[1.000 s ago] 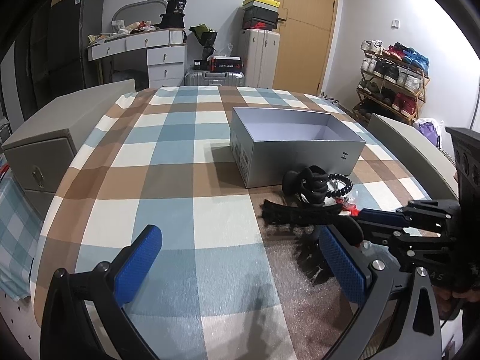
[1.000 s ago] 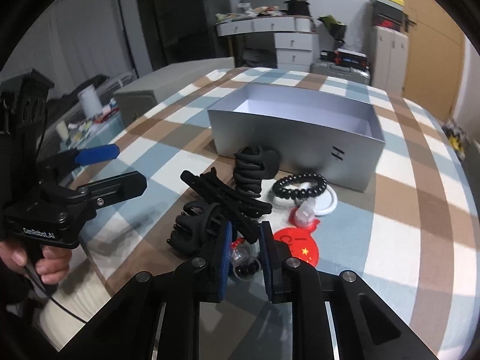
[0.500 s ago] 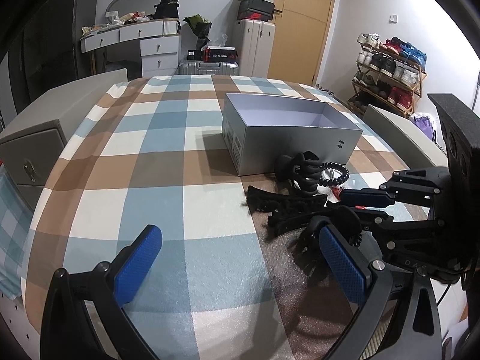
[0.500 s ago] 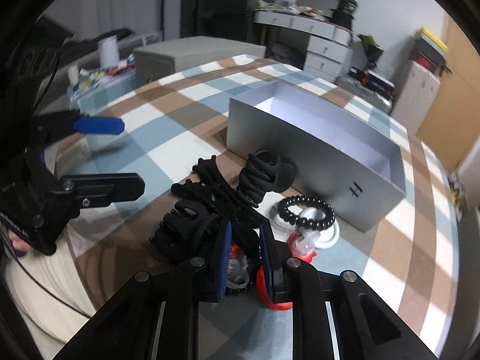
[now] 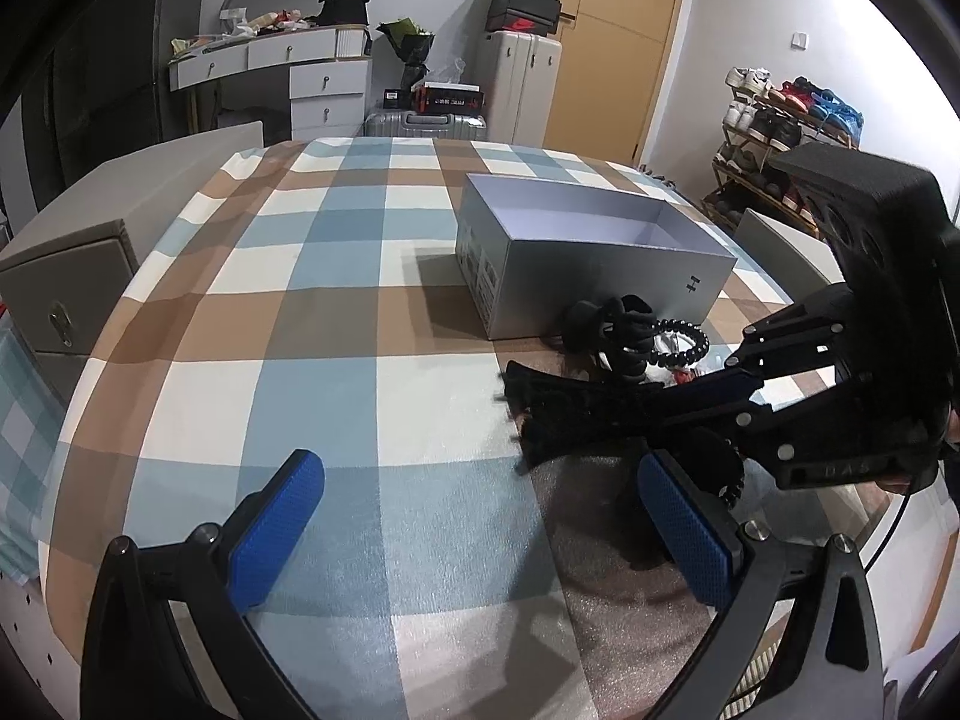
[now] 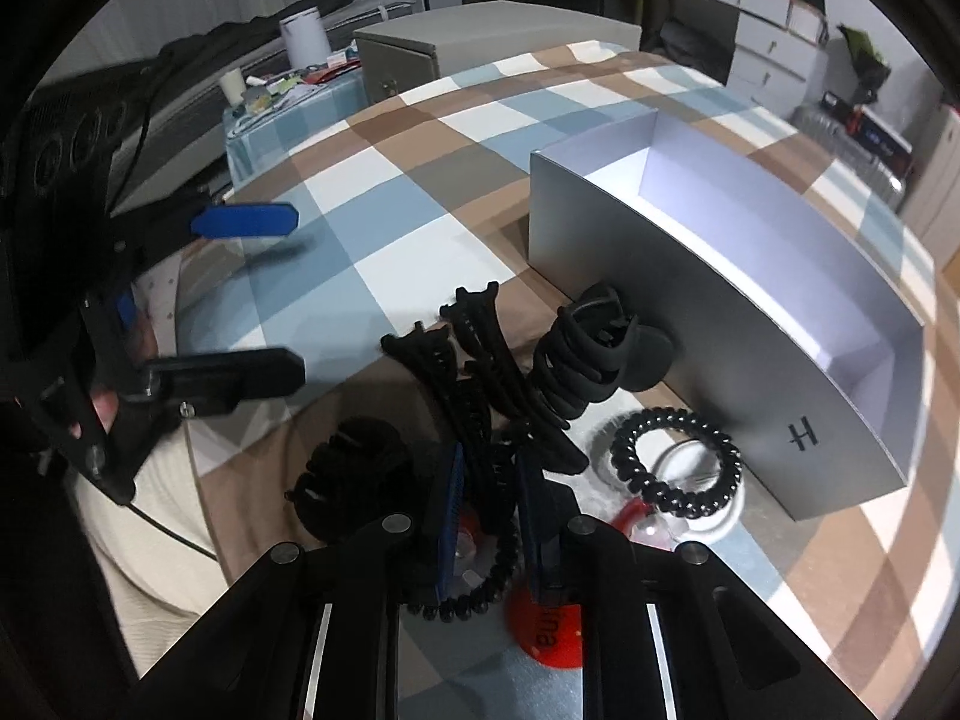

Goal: Organize jewelry
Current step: 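Reach into the pile and grasp the black banana clip with the right tool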

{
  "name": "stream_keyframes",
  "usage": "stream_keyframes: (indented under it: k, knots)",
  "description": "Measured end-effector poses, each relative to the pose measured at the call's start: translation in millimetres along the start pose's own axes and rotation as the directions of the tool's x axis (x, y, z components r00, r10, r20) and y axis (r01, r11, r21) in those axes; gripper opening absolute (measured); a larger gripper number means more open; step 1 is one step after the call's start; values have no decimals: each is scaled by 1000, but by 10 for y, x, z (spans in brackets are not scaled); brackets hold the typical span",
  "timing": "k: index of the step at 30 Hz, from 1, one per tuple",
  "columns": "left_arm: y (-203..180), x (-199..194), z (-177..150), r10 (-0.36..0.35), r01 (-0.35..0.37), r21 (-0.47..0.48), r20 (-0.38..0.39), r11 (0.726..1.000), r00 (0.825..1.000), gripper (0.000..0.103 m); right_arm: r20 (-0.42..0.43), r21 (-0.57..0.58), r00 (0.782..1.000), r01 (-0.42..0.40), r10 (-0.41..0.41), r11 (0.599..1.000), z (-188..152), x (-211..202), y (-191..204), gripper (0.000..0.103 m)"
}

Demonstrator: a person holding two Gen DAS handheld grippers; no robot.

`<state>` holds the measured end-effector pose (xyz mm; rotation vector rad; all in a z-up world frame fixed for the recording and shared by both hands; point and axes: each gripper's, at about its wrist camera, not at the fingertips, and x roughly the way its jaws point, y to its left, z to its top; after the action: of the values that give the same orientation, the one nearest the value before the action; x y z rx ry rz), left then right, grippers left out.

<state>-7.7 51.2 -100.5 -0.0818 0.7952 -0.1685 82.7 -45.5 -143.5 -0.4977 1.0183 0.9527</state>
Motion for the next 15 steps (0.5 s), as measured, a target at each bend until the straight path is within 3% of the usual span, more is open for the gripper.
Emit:
stream_keyframes:
  k: [7,15]
  knots:
    - [10,-30,-22,5,-5,-6,-5,1000,1000,102,55,-34,997,60,-58,998,-62,-119,139,15]
    - [-27,-27,0,-23,23,-22,-17,999,1000,102,219,80,972,70,-86,994,-271,-547,113,15]
